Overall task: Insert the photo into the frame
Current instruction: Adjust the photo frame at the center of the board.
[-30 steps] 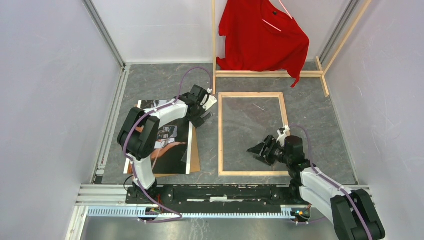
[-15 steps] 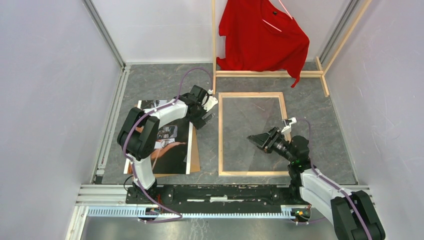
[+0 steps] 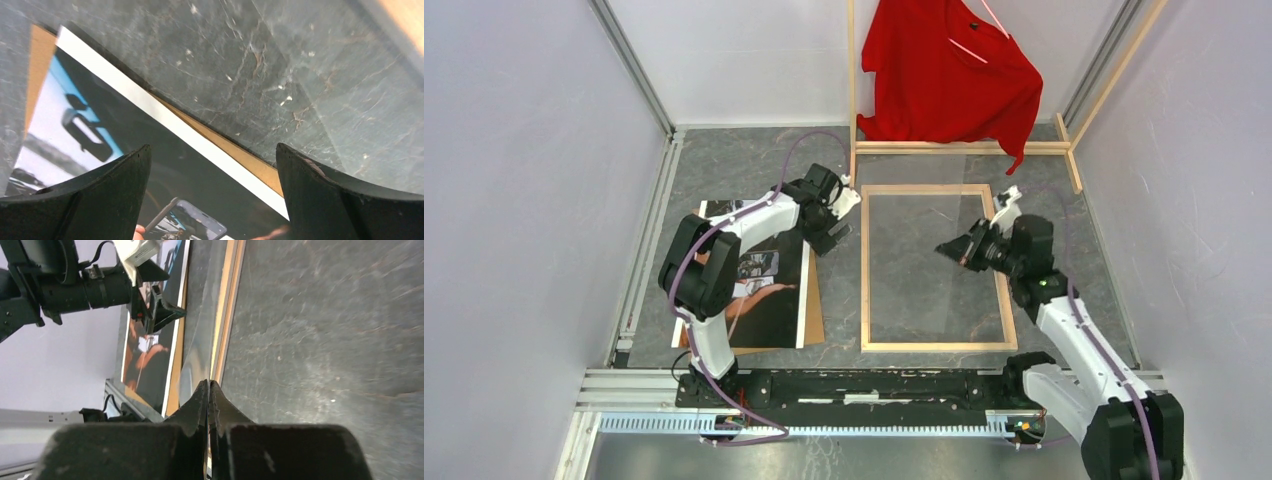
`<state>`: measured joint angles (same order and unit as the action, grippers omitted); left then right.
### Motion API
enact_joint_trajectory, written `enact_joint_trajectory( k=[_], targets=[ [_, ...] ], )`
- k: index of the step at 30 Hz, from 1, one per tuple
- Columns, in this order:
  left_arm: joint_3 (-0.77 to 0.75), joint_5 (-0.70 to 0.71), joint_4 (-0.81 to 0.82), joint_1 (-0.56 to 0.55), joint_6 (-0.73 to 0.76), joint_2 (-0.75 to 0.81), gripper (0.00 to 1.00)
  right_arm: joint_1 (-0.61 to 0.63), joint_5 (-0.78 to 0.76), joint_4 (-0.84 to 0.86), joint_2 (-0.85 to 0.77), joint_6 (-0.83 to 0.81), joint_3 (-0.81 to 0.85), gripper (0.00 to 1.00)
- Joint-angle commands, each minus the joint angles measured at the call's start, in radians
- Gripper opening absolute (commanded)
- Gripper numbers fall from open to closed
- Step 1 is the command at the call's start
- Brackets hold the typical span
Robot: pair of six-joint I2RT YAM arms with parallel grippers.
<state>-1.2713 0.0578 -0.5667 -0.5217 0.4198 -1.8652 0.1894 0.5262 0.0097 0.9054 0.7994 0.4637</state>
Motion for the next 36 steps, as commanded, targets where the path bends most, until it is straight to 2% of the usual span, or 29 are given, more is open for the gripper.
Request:
enact_joint_trajectory(
  k=[1,5,8,15,18,22,24,29,33,36],
  targets=[
    [-0.122,-0.047,-0.036,0.025,-0.082,0.043,1.00,-0.100,0.047,-0.370,0.009,-0.283,0.174,0.00],
    [-0.162,-0.161,-0.060,0.024,-0.157,0.012,1.00,-0.221,0.076,-0.534,-0.006,-0.384,0.326,0.00],
    [-0.186,-0.233,-0.075,0.006,-0.219,-0.031,1.00,-0.235,0.020,-0.631,-0.008,-0.421,0.433,0.00],
    [-0.247,-0.396,-0.060,-0.043,-0.337,-0.105,1.00,-0.245,0.006,-0.613,-0.085,-0.347,0.473,0.00],
    [-0.273,-0.412,-0.058,-0.070,-0.353,-0.142,1.00,-0.247,0.007,-0.628,-0.096,-0.338,0.478,0.00],
    [-0.281,-0.395,-0.030,-0.115,-0.358,-0.181,1.00,-0.246,0.025,-0.656,-0.078,-0.341,0.495,0.00],
    [-0.288,-0.355,-0.027,-0.133,-0.352,-0.198,0.96,-0.246,0.030,-0.678,-0.066,-0.351,0.518,0.00],
    [-0.256,-0.166,0.003,-0.148,-0.287,-0.213,0.78,-0.246,0.049,-0.702,-0.053,-0.361,0.550,0.00],
    [-0.190,-0.090,0.029,-0.146,-0.244,-0.192,0.62,-0.246,0.096,-0.668,-0.048,-0.341,0.526,0.00],
    [-0.125,-0.038,0.069,-0.143,-0.202,-0.160,0.56,-0.247,0.163,-0.614,-0.041,-0.298,0.489,0.00]
  ],
)
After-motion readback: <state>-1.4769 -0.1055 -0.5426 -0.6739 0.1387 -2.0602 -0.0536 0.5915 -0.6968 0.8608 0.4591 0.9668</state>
